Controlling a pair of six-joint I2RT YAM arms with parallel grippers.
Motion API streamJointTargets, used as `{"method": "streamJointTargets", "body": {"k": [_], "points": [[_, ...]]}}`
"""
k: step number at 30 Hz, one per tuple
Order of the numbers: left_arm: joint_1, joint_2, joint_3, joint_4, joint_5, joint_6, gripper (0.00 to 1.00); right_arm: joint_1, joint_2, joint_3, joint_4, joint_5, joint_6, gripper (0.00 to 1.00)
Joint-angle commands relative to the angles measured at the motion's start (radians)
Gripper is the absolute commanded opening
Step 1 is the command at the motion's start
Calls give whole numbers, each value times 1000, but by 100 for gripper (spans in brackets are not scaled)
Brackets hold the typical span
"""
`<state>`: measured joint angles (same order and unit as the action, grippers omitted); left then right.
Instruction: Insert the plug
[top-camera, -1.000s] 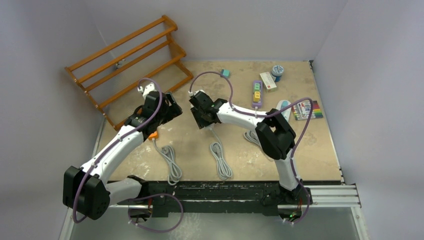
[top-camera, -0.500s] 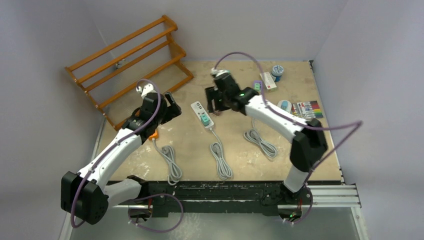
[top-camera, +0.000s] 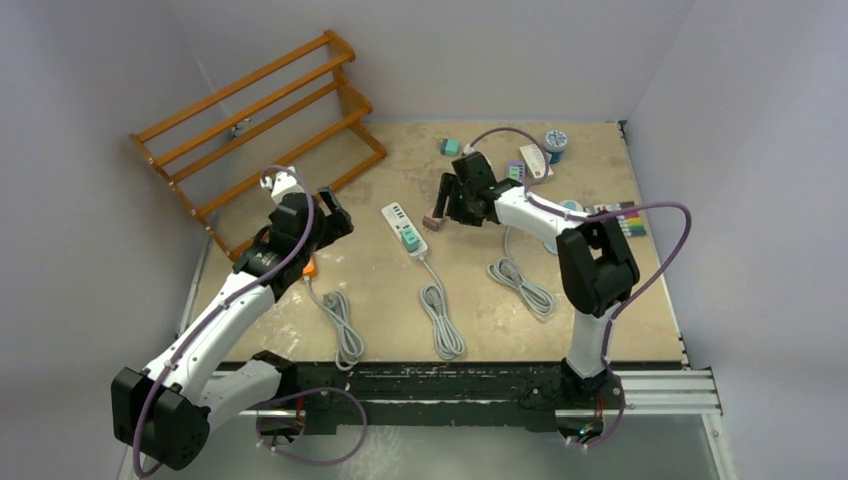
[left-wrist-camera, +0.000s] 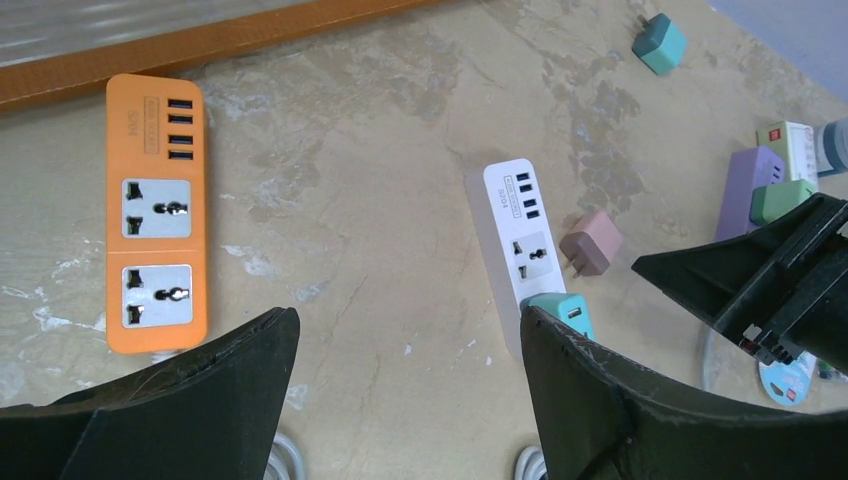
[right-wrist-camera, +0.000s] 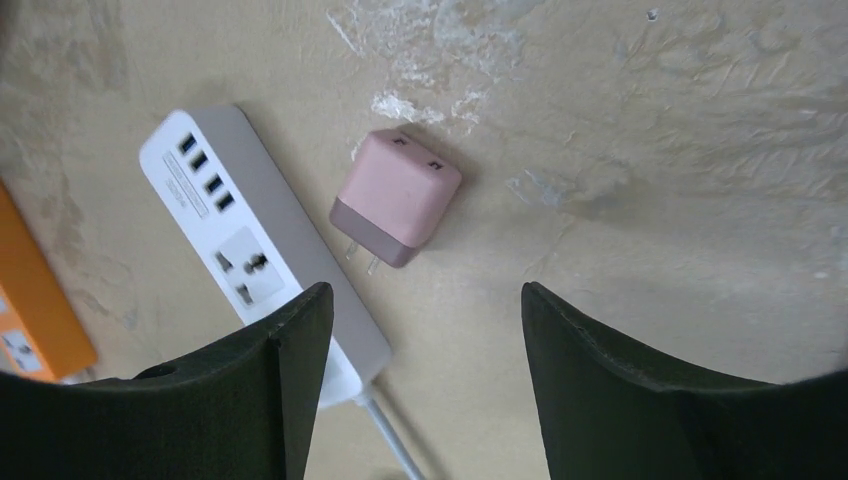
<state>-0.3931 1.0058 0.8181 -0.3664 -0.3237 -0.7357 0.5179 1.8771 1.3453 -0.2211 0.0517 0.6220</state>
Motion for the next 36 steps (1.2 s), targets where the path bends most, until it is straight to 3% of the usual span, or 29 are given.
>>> {"method": "streamJointTargets", "body": {"k": [1,11,28,32,36], "points": [[3,14,7,8,-34,25,80,0,20,99,14,77,239,71],[4,16,9,4,-36,10,80,16,192,303,-192,144,376,71],[4,11,10,-5,-28,1,79,56,316,395,-296,164,422,65],[5,5,8,-6,-32,0,78,56,312,370,-286,144,429,59],[5,6,9,-6,-33,-1,76,56,312,343,-264,126,419,46]]}}
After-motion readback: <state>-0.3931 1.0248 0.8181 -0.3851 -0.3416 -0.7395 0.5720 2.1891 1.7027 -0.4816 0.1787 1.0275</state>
